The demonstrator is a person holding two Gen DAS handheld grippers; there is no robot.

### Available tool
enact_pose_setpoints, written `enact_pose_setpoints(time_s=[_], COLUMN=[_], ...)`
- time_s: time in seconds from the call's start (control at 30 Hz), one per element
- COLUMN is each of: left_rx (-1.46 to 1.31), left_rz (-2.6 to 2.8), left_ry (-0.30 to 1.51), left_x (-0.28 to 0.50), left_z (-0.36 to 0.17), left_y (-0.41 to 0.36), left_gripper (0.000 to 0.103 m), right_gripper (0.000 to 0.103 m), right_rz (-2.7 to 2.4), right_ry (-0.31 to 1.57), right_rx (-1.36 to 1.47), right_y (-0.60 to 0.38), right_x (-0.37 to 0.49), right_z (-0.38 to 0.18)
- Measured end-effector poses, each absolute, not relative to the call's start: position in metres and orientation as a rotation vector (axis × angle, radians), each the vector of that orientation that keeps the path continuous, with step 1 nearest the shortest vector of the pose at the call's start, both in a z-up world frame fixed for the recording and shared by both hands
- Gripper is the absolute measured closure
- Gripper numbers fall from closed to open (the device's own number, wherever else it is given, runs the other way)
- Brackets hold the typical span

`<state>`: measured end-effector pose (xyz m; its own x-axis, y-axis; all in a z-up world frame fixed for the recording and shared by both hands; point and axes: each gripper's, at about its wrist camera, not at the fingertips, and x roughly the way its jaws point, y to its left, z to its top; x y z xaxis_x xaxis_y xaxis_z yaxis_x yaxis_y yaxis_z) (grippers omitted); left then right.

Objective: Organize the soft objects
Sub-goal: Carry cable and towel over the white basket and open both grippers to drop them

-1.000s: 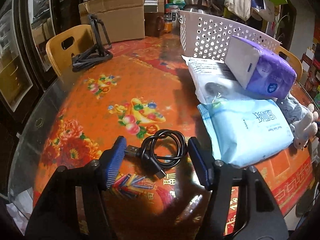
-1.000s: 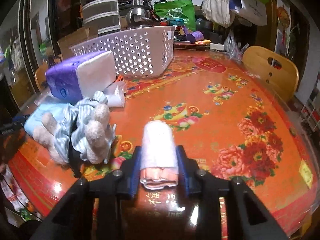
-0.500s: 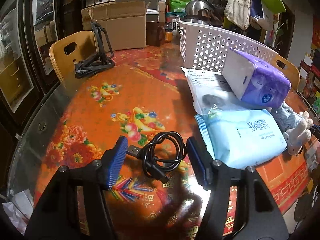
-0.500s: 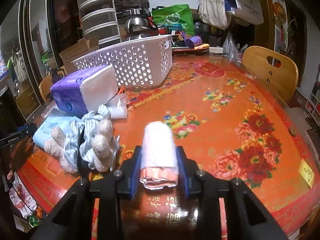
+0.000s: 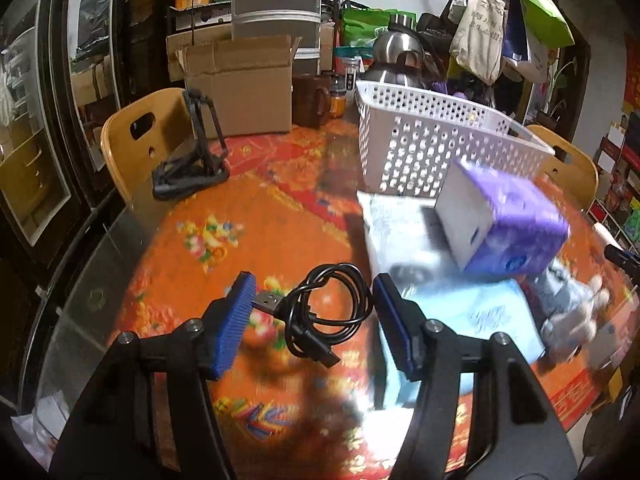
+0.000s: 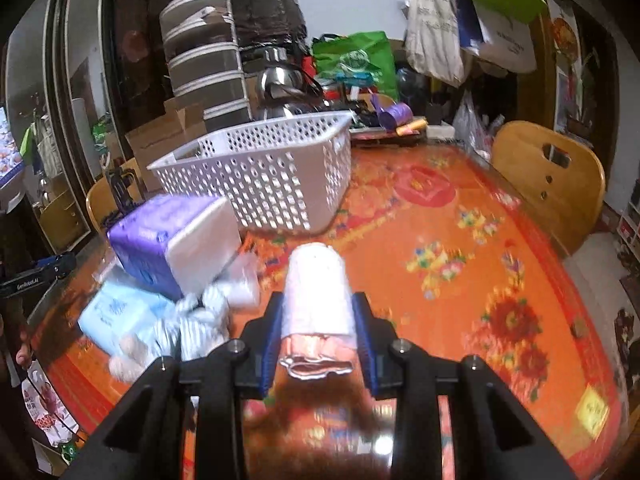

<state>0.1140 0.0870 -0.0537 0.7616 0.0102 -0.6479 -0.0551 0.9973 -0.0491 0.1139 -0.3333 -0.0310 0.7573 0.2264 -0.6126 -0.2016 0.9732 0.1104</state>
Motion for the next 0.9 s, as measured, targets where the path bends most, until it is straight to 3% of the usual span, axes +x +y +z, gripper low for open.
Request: enact_pose_setpoints(time_s=[0.5, 0.73, 0.9], left_rx=[-0.074, -0.048, -0.058], left_rz=[0.009, -0.044, -0.081], left_ry=[0.65, 0.68, 0.728], left_x=[0.225, 0.309, 0.359], left_z=[0.057, 0.089, 0.081], left_y=[0.064, 0.021, -0.002], left_gripper=[0.045, 0.045, 0.045], right_gripper=[0.071, 0.071, 0.071], right_rz=[0.314, 0.296, 0.257], right_ry=[0.613, 0.654, 0.715], right_rx=[-0.026, -0.056, -0.082], right_y=[-0.292, -0.274, -0.269], right_x=[0.232, 0.299, 0.339], right_z=[0.053, 0.059, 0.042])
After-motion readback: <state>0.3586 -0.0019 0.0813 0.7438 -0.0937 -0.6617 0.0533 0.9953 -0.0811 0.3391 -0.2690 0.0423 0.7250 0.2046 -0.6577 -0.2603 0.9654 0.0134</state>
